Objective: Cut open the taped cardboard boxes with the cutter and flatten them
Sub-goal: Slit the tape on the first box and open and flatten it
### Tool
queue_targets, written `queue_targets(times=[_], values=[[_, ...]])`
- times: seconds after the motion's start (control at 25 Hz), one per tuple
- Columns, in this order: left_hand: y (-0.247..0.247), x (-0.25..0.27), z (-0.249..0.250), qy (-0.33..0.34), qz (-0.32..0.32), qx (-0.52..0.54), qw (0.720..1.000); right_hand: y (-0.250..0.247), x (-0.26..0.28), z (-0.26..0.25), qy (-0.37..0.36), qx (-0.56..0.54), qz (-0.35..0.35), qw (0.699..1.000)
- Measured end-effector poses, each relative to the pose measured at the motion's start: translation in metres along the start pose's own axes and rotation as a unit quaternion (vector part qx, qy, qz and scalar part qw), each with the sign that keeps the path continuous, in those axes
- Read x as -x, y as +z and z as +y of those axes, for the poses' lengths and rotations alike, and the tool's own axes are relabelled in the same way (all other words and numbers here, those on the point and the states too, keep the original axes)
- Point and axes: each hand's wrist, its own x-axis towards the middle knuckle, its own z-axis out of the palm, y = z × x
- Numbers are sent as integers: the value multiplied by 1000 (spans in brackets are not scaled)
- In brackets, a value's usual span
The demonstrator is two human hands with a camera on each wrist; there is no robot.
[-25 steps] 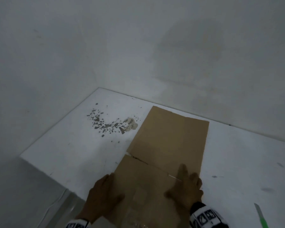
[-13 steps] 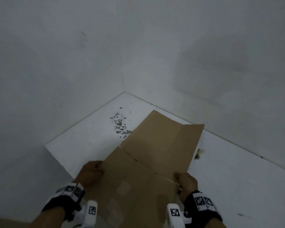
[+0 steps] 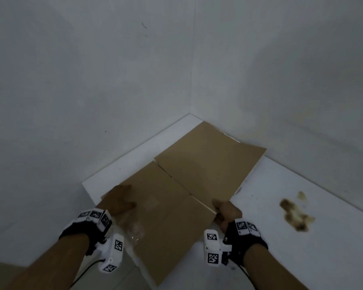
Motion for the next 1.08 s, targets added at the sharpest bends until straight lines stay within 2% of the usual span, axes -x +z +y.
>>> queue_targets(times=[0.08,0.12,0.2,0.24,0.28,0.36,0.52,0.72,0.84,1.08], values=[[4,-6,-5,-3,-5,-17,1000,12,15,-18,-38,85,27,995],[5,-9,-6,-2,-3,-23,1000,13,22,-28,-74,181,37,980],[4,-13,-7,-2,3,-31,1000,9,33,-44,-131,382,51,913],[4,-14,-7,-6,4,-28,1000,7,35,-48,-145,440,52,885],[3,-16,-6,-10,4,-22,1000,5,34,-48,-156,480,42,862],[1,-16,-2,-16,3,-20,1000,-2,32,-46,-155,494,28,855],[-8,-11,23,6,49,-14,999,-27,48,-44,-171,437,18,883],[-5,7,105,131,50,33,990,-94,84,-40,-155,288,50,944],[16,27,174,201,30,47,978,-163,112,-33,-158,203,106,961],[104,111,325,357,-33,59,932,-346,179,17,-134,76,243,958]])
